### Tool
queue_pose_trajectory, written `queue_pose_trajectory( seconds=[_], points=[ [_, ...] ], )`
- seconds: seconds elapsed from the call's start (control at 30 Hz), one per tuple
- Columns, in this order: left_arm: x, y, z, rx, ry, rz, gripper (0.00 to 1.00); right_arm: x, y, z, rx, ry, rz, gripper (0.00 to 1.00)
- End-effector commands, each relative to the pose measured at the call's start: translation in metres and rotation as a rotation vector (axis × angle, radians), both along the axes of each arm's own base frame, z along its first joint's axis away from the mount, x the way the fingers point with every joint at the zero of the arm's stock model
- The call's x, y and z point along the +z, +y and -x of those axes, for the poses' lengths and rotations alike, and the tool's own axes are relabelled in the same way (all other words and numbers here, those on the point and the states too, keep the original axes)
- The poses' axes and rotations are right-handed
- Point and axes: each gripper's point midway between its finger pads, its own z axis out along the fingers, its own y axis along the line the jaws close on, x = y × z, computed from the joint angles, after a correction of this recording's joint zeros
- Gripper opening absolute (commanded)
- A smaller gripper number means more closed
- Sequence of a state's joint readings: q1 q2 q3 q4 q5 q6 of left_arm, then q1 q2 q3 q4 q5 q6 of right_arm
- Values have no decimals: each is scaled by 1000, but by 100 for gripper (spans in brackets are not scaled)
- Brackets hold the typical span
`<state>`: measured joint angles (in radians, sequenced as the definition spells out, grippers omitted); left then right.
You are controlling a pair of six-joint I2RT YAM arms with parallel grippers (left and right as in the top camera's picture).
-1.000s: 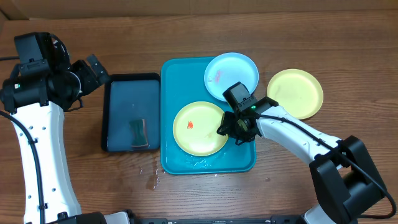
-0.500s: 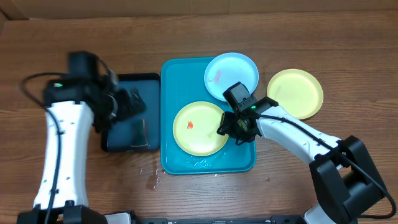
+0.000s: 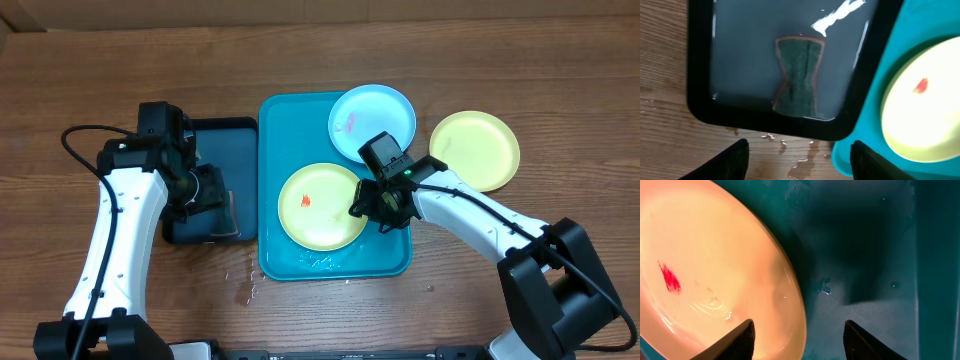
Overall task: Clean dirty plates on tray and stack at the side
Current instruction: 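Reach the left gripper to the sponge on the black tray and grasp it, then lift the sponge with the left gripper above the black tray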
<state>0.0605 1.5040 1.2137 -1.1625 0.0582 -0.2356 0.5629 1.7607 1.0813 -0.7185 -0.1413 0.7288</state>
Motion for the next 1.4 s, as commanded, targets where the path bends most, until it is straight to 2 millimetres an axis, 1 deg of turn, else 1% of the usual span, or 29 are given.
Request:
queue_pose_trajectory(
  seconds=[0.0, 0.13, 0.27, 0.33, 0.43, 0.47, 0.7, 0.8, 0.97, 1.07, 1.27, 1.37],
  points=[
    [-14, 5, 6, -12, 49, -35, 63, 13, 4, -11, 0, -44, -15, 58],
    [-28, 1, 6, -27, 72, -24, 60, 13, 4, -11, 0, -44, -15, 58],
    [-43, -12, 5, -85, 107, 52, 57, 13, 4, -11, 0, -44, -15, 59],
    [-52, -11, 5, -84, 133, 52, 56, 13, 4, -11, 0, -44, -15, 58],
    [-64, -12, 4, -83, 166, 58, 47, 13, 4, -10, 0, -44, -15, 59],
    [-67, -13, 4, -83, 177, 65, 45, 13, 4, -10, 0, -44, -15, 58],
    [-90, -16, 3, -90, 234, 77, 45, 13, 4, -10, 0, -44, -15, 58],
    [-96, -17, 0, -96, 235, 74, 45, 13, 4, -11, 0, -44, -15, 58],
    [-99, -16, -11, -111, 195, 62, 40, 13, 4, -10, 0, -44, -15, 58],
    [-99, -14, -12, -111, 189, 56, 38, 13, 4, -10, 0, -44, -15, 59],
    [-100, -12, -12, -113, 191, 41, 43, 13, 4, -10, 0, -44, -15, 59],
    [-100, -5, -11, -119, 195, -8, 46, 13, 4, -10, 0, -44, -15, 59]
  ],
)
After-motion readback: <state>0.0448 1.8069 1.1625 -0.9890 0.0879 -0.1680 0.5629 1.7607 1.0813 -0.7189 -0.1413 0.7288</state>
